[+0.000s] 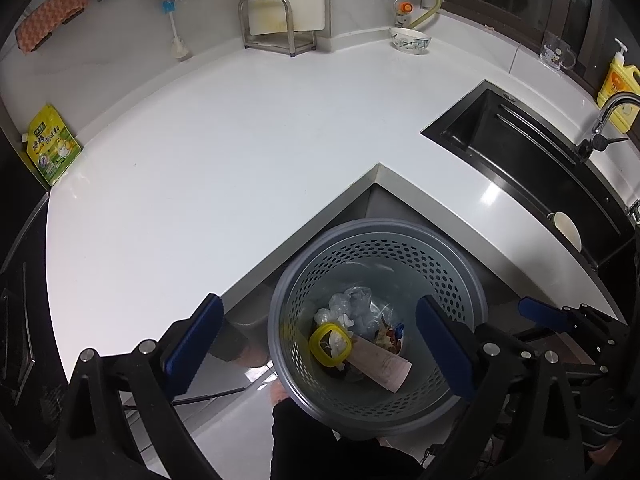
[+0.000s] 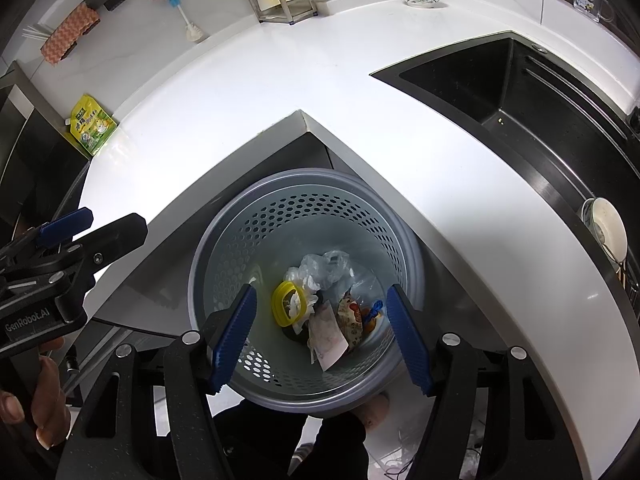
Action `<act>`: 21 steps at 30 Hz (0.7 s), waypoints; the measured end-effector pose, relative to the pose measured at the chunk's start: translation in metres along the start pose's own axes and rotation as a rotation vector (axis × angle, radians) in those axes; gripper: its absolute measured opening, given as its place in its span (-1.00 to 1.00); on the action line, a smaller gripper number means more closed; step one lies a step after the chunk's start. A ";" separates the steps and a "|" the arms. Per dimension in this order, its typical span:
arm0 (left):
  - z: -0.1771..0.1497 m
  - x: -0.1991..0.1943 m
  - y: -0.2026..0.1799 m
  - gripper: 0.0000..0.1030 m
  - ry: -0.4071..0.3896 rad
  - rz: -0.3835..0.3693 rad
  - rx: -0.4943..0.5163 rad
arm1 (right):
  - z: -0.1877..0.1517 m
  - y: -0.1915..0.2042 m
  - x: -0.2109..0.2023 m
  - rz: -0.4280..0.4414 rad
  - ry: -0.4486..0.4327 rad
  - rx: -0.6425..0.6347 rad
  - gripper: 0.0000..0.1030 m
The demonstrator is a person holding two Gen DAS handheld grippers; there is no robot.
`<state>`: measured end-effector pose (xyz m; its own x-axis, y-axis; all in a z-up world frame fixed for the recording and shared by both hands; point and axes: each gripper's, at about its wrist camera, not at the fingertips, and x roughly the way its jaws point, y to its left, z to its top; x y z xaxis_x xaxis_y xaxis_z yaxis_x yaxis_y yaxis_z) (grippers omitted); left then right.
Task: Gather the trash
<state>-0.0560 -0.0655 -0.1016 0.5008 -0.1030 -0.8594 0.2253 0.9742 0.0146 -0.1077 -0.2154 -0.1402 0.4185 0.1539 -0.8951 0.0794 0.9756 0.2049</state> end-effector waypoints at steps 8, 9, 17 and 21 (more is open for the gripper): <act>0.000 0.000 0.000 0.85 -0.005 0.009 0.003 | -0.001 -0.002 0.002 -0.002 0.002 -0.005 0.26; 0.001 0.000 0.000 0.85 -0.004 0.010 0.002 | -0.001 -0.002 0.001 -0.001 0.002 -0.004 0.26; 0.001 0.000 0.002 0.85 0.000 0.020 -0.014 | 0.000 -0.001 0.001 -0.002 0.003 -0.004 0.26; 0.001 0.000 0.001 0.85 0.001 0.027 -0.013 | 0.000 0.000 0.001 -0.002 0.003 -0.005 0.26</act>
<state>-0.0548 -0.0646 -0.1007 0.5059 -0.0767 -0.8591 0.2006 0.9792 0.0308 -0.1076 -0.2152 -0.1414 0.4158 0.1520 -0.8967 0.0761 0.9767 0.2009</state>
